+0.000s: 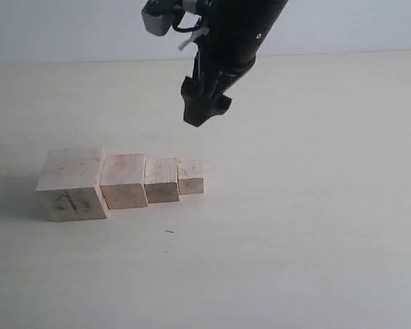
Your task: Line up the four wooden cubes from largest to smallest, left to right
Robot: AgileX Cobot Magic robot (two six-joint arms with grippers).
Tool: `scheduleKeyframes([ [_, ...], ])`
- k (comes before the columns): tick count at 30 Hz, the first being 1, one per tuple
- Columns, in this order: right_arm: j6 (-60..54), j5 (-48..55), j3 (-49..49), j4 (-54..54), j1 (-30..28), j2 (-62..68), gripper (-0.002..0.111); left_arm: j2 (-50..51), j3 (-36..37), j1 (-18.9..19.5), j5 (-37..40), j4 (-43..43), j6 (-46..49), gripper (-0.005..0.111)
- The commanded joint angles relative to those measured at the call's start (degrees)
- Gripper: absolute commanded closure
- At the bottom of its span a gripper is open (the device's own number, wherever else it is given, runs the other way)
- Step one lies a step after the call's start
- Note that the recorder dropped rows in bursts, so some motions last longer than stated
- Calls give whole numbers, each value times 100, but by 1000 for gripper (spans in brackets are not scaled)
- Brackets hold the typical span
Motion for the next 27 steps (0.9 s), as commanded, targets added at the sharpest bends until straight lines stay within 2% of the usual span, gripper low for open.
scheduleKeyframes([
  [1, 908, 37, -22, -375, 3, -343, 64, -36, -2, 18, -38, 14, -1, 107],
  [4, 1013, 105, -22, -336, 3, -524, 106, -36, -2, 18, -38, 14, -1, 107],
  [5, 1138, 76, -22, -315, 3, -556, 108, -36, -2, 18, -38, 14, -1, 107],
  [11, 1695, -522, 304, -116, 3, -793, 108, -36, -2, 18, -38, 14, -1, 107],
  [24, 3113, -3509, 2763, 101, 3, -2357, 108, -36, -2, 18, -38, 14, -1, 107],
  [27, 3558, -3823, 3129, 114, 3, -2696, 108, -36, -2, 18, -38, 14, -1, 107],
])
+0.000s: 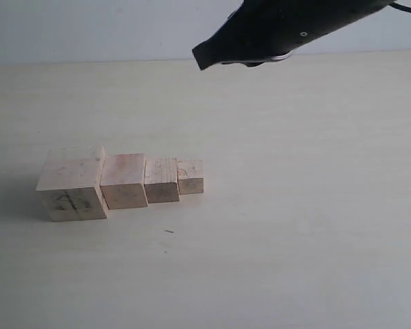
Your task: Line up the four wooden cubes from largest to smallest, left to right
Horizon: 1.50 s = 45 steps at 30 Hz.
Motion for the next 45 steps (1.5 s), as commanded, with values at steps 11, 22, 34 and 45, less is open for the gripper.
scheduleKeyframes([
  [11, 831, -582, 530, -232, 3, -752, 108, -36, -2, 18, -38, 14, -1, 107],
  [22, 1518, 233, 812, -1966, -84, -1297, 108, -36, -2, 18, -38, 14, -1, 107],
  [34, 2847, -1218, 3499, -2734, -2821, -4261, 108, -36, -2, 18, -38, 14, -1, 107],
  [45, 2770, -1988, 5253, -3377, -4176, -6406, 108, -36, -2, 18, -38, 14, -1, 107],
])
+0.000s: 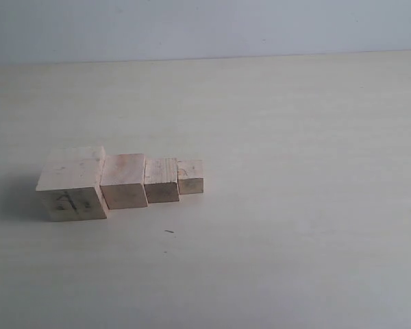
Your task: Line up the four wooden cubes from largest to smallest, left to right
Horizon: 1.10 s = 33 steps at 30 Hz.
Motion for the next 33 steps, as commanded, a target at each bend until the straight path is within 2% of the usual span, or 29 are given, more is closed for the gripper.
scheduleKeyframes([
  [1, -52, -683, 655, -115, -122, -669, 108, -36, -2, 18, -38, 14, -1, 107],
  [4, -40, -1076, 1068, -58, -122, -1112, 108, -36, -2, 18, -38, 14, -1, 107],
  [12, 372, -1076, 1837, 492, -122, -2163, 108, -36, -2, 18, -38, 14, -1, 107],
  [21, 348, 508, 1837, 684, -293, -2706, 108, -36, -2, 18, -38, 14, -1, 107],
  [24, 348, 486, 1837, 693, -522, -2706, 108, -36, -2, 18, -38, 14, -1, 107],
  [33, 309, 893, 1837, 696, -506, -2706, 108, -36, -2, 15, -21, 14, -1, 107],
])
